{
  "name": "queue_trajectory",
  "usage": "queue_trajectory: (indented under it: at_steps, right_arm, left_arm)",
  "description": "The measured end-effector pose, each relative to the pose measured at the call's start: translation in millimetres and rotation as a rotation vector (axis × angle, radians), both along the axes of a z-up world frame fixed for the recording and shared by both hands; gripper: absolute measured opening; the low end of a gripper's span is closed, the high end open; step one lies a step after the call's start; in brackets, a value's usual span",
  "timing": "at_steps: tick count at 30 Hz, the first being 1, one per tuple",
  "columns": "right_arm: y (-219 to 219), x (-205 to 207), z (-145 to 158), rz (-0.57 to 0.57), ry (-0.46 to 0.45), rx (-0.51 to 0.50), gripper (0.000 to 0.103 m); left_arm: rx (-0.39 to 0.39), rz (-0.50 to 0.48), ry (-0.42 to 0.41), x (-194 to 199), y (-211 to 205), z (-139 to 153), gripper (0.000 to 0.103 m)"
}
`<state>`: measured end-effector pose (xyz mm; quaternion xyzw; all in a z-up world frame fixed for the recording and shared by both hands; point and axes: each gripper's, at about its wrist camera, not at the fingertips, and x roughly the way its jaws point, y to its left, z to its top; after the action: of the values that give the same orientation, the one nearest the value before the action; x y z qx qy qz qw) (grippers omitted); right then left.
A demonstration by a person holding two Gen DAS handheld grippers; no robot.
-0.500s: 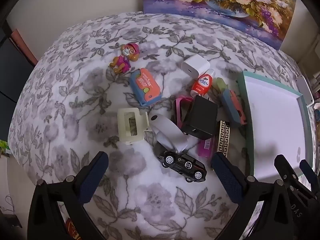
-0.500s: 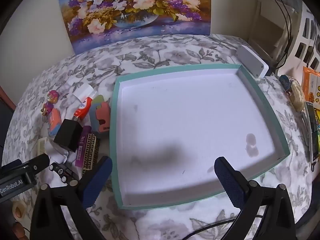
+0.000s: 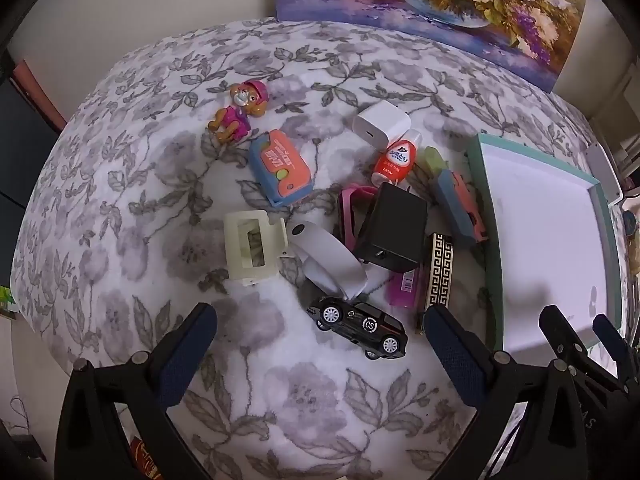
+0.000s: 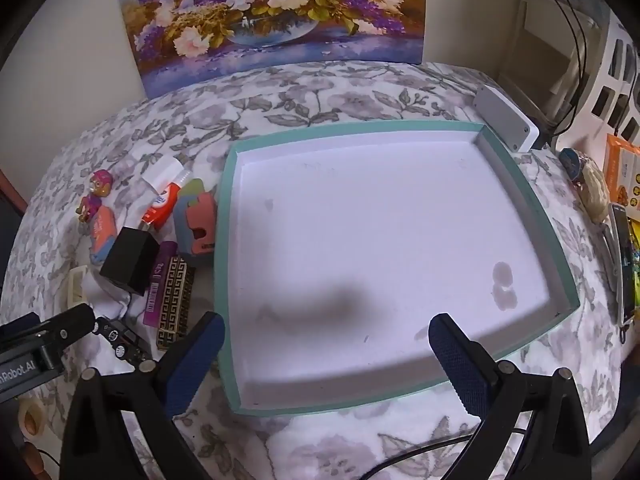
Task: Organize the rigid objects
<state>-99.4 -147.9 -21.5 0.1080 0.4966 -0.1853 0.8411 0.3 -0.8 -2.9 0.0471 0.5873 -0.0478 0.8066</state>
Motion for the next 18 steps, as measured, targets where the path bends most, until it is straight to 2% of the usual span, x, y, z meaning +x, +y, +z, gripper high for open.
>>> queue_trajectory:
  at_steps: [18]
  right_arm:
    - [-2.3, 2.6, -0.9, 0.007, 0.023, -0.019, 0.103]
  left_arm:
    - [0.015, 0.0, 0.014, 2.9, 1.8, -4.5, 0.103]
